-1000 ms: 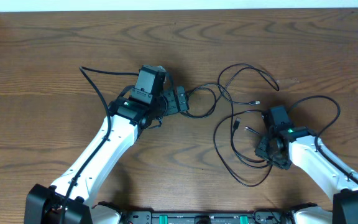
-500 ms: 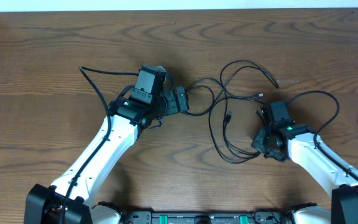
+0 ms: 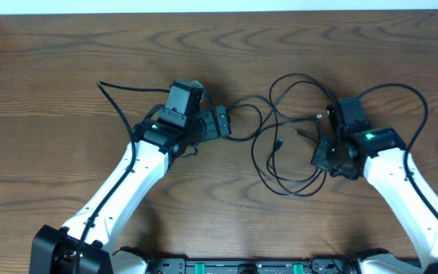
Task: Untangle cables
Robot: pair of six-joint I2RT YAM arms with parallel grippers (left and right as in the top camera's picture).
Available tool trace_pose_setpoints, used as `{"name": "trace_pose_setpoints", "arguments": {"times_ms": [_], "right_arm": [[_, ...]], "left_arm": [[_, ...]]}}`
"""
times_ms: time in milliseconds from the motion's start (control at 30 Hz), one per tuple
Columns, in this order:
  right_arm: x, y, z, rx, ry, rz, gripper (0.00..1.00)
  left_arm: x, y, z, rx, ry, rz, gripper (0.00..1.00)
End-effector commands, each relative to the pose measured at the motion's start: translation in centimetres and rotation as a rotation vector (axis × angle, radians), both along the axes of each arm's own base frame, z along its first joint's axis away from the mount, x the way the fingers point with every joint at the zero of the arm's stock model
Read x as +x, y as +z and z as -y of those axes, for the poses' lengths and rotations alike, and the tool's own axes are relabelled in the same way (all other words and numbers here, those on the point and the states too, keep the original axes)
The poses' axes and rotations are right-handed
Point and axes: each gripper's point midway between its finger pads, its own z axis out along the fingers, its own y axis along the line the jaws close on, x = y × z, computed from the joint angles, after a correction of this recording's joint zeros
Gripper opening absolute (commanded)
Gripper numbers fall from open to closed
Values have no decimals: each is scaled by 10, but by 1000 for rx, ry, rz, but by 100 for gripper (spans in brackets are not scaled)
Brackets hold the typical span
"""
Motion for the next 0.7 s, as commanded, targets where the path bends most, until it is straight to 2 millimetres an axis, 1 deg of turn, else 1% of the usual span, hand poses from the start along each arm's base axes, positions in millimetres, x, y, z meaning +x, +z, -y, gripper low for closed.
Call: {"name": "trace_pose_setpoints", "arguments": {"times_ms": [0,100,267,467,667], "right_arm": [[6,15,-1,2,45,46,1],[3,15,-2,8,46,38,1],[0,15,-12,67,61,20,1],[7,17,-14,64,94,54,1],[6,18,-18,88,100,50,1]], "left_arm": [[2,-2,-2,11,8,-2,99],[2,-2,-2,11,7,-2,99],[2,-2,-2,11,8,-2,99],[2,-2,-2,11,8,-2,99],[2,-2,-2,11,8,-2,99]]}}
